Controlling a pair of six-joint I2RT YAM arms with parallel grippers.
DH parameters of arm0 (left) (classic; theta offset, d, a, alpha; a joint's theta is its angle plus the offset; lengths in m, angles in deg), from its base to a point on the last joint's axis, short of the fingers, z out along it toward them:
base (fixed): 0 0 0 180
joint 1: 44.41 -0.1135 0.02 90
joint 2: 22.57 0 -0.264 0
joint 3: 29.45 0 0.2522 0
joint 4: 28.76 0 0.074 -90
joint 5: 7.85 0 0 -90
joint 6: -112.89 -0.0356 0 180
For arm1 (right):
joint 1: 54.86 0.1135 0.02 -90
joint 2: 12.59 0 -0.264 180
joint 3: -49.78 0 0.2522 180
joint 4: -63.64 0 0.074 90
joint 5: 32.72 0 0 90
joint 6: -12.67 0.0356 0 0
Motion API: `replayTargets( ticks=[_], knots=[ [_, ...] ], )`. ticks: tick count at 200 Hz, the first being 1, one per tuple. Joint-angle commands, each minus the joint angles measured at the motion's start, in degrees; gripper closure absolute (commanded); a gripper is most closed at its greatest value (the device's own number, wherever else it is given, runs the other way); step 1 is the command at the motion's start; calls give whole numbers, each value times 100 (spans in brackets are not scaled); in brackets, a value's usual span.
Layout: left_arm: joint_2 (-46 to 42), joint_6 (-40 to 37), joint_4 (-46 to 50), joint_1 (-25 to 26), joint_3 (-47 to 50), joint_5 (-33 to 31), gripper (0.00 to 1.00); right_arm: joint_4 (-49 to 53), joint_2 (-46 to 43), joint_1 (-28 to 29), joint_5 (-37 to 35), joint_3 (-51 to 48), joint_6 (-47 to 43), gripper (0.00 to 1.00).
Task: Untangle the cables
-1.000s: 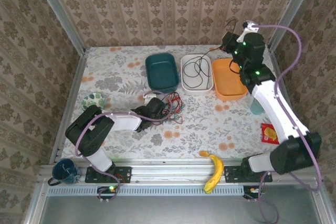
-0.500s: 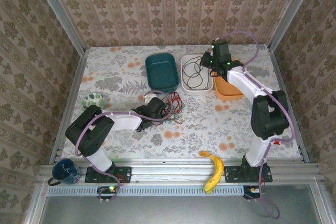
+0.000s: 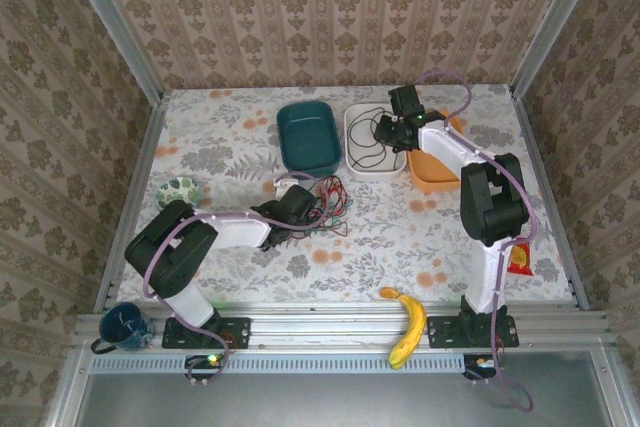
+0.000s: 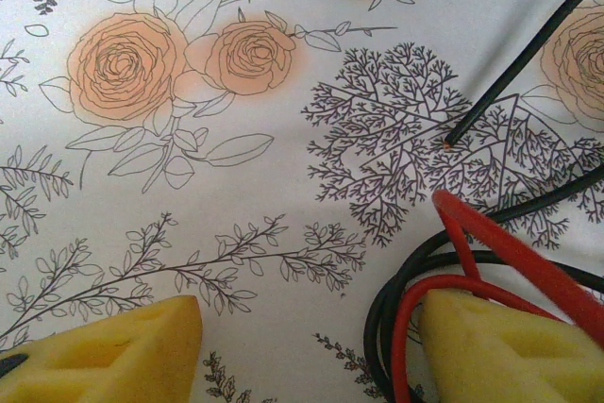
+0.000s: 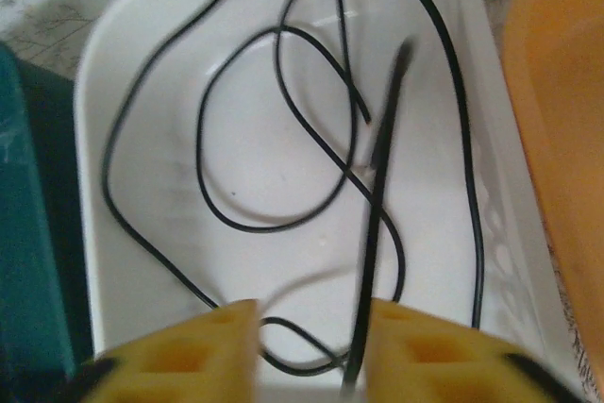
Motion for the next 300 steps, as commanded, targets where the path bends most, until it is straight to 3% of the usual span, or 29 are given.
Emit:
replayTargets(
  ticks=[1,21,66,122,149,179,213,300],
  knots=[
    [250,-205,793,66,212,232,35,295,-68,-6,-58,236,-111,55],
    [211,-204,746,67,248,229,35,335,-325,-9,-451,211,-165,48],
    [210,-275,653,52,221,275,35,403,-1122,-1,-1181,-336,-266,47],
    [245,-363,477,52,230,363,35,-31,-2119,609,1317,-1964,-991,49],
    [304,-364,430,56,213,388,35,-117,-2131,1097,2079,-2483,-1032,50],
    [333,-390,424,75,186,384,35,-349,-1939,1418,2186,-2647,-929,54],
    [316,-399,429,84,203,371,35,-560,-1622,1431,2166,-2488,-792,74],
    [254,-386,446,128,239,293,35,-424,-734,1431,2348,-2015,-526,68]
  ],
)
